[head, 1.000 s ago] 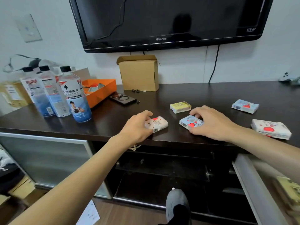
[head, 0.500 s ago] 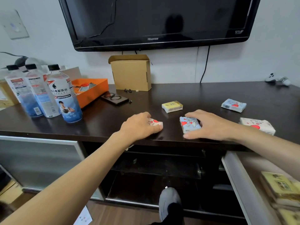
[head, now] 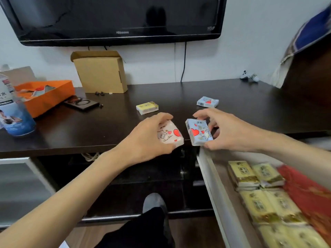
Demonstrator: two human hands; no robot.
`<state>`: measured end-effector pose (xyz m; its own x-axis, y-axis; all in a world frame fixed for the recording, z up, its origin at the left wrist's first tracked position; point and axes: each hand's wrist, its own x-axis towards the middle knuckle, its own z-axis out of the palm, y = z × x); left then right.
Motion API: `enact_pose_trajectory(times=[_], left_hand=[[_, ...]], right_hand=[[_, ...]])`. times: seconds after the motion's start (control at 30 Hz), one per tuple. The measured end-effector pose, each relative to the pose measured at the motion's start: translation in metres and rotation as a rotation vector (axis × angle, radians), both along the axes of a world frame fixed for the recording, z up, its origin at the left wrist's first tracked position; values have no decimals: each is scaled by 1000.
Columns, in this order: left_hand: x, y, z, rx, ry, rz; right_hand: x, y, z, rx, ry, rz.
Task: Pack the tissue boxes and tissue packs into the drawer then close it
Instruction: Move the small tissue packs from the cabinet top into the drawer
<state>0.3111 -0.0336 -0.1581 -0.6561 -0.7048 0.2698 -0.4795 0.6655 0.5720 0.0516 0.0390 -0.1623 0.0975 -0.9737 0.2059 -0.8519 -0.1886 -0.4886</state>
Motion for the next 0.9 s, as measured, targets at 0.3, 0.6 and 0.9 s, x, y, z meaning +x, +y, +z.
enact_pose_trajectory(times=[0.3,0.6,0.9], left_hand=[[-82,80,-14,-73,-36,-234],[-144,125,-61,-164,-223,-415],[-161,130,-86,-209,-292,-407]], right_hand=[[-77,112,-2,75,190,-109],[-115,185,-33,161,359,-159],[-107,178,-46,195,503,-42]])
